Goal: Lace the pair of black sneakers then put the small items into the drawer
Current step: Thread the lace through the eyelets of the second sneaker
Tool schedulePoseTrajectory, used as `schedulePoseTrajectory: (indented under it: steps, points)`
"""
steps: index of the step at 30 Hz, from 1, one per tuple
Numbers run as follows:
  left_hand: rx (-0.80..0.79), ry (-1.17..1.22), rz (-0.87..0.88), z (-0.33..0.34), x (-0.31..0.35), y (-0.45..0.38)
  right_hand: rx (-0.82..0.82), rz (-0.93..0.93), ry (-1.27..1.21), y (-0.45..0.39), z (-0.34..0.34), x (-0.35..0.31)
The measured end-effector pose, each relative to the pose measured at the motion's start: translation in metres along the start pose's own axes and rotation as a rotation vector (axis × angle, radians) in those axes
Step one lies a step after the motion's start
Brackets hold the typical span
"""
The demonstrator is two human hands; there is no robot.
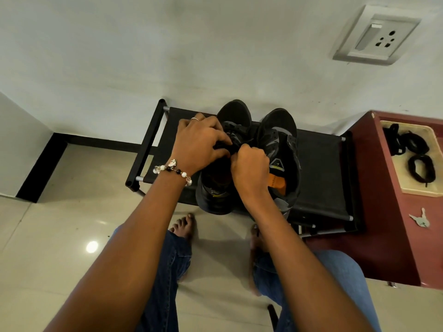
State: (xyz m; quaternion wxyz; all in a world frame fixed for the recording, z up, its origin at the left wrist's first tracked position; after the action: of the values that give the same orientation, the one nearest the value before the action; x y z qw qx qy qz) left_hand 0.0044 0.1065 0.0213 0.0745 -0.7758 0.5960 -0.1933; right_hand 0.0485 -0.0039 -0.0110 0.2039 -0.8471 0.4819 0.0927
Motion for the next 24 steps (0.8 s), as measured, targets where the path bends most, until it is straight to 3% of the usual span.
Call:
schedulePoseTrajectory:
  steps: [2,4,6,8,9,10,11,15,16,18,20,22,24]
  points:
    - [0.068,0.008,0.009,0.001,0.001,0.0,0.005,-0.004,-0.012,0.001,0.0,-0.001]
    - [0.087,0.2,-0.105,0.001,0.0,0.001,0.003,0.005,-0.015,0.0,0.0,0.001]
    - [0.195,0.609,-0.479,-0.008,-0.02,0.003,0.006,0.011,-0.018,0.0,0.0,0.001]
    - [0.432,1.095,-0.966,-0.015,-0.055,0.015,0.036,0.007,-0.044,0.001,-0.001,-0.001]
    - [0.531,1.196,-1.113,-0.016,-0.069,0.023,0.054,0.003,-0.055,0.001,-0.001,-0.002]
    - [0.57,1.148,-1.179,-0.018,-0.081,0.03,0.067,0.002,-0.062,0.0,0.0,-0.003]
    - [0.532,0.986,-1.181,-0.02,-0.09,0.034,0.061,0.004,-0.058,-0.001,0.001,-0.003]
    - [0.093,0.267,-1.014,0.0,-0.095,0.042,-0.019,-0.066,-0.123,-0.012,0.003,-0.005]
    - [0.103,0.211,-0.935,-0.005,-0.089,0.036,-0.008,-0.107,-0.182,-0.016,-0.001,-0.008]
    - [0.133,0.318,-0.679,-0.012,-0.07,0.019,-0.021,-0.173,-0.217,-0.022,-0.004,-0.013]
    - [-0.079,0.462,-0.528,-0.003,-0.043,0.015,-0.057,-0.228,-0.175,-0.024,0.002,-0.016]
    - [-0.271,0.364,-0.452,0.014,-0.025,0.024,-0.037,-0.219,-0.167,-0.027,0.003,-0.015]
    - [-0.266,0.152,-0.401,0.027,-0.021,0.028,0.011,-0.179,-0.19,-0.03,0.001,-0.013]
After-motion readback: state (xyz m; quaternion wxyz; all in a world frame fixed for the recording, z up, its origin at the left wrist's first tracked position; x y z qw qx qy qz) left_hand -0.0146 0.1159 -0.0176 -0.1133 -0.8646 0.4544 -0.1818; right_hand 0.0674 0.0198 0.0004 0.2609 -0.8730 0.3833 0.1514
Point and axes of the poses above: each hand's wrist, its own y-axis away from the middle knuckle, its own z-axis out of the palm, x = y × z, the point moved 7 cm from there along -y, towards the middle knuckle, and after that the axes turned 10 degrees about x, right-handed, at the moved point
